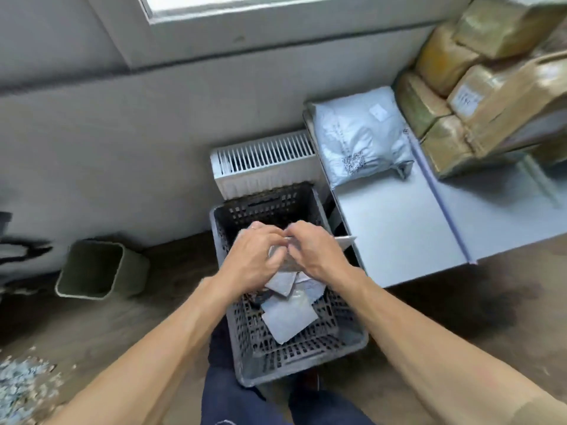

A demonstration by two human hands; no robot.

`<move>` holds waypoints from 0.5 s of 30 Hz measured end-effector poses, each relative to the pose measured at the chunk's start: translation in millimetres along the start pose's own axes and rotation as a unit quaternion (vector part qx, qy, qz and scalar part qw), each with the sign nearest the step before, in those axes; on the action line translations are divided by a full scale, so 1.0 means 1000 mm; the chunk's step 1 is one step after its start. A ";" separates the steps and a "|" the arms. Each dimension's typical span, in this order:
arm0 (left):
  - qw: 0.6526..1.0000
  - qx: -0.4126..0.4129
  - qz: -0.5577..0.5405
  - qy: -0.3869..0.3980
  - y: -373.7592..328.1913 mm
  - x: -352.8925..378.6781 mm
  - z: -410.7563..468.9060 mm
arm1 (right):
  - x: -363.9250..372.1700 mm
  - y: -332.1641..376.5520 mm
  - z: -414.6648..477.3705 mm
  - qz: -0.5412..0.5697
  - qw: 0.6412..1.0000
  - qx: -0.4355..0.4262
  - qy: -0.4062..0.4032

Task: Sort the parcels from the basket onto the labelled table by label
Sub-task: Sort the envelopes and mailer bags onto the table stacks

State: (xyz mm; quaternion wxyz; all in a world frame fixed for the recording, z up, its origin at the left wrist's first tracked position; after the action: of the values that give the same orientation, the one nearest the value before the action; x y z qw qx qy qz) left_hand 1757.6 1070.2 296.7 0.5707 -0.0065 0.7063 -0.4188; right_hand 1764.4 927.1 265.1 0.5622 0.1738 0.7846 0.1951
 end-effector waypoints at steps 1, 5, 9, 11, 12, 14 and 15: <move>0.999 0.010 -0.001 -0.043 -0.012 -0.016 0.001 | -0.020 0.006 0.000 0.040 0.999 0.005 -0.014; 0.995 -0.004 -0.006 -0.096 -0.055 -0.064 0.009 | -0.099 0.028 -0.004 0.156 0.984 0.027 -0.081; 0.982 -0.106 -0.044 -0.148 -0.074 -0.108 0.014 | -0.177 0.059 -0.011 0.250 0.956 0.041 -0.145; 0.961 -0.167 -0.124 -0.182 -0.075 -0.130 0.015 | -0.218 0.079 -0.019 0.280 0.942 0.013 -0.184; 0.944 -0.189 -0.179 -0.204 -0.077 -0.140 0.015 | -0.239 0.089 -0.026 0.291 0.935 -0.002 -0.202; 0.902 -0.218 -0.287 -0.238 -0.086 -0.159 0.018 | -0.279 0.110 -0.040 0.338 0.916 -0.034 -0.212; 0.882 -0.227 -0.333 -0.243 -0.093 -0.166 0.021 | -0.297 0.119 -0.049 0.382 0.899 -0.052 -0.208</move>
State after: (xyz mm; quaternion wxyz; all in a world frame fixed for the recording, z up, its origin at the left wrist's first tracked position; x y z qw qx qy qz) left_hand 1788.6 1078.4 484.9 0.5340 -0.4724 0.5775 -0.3979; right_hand 1815.8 878.7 581.0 0.6031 0.4679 0.5116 0.3945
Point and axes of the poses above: each hand's wrist, its own z-axis towards the middle knuckle, its own x-axis out of the palm, y = z × x, the point moved 4 cm from there along z, towards the middle knuckle, and after that the axes turned 12 degrees about x, right-handed, at the moved point
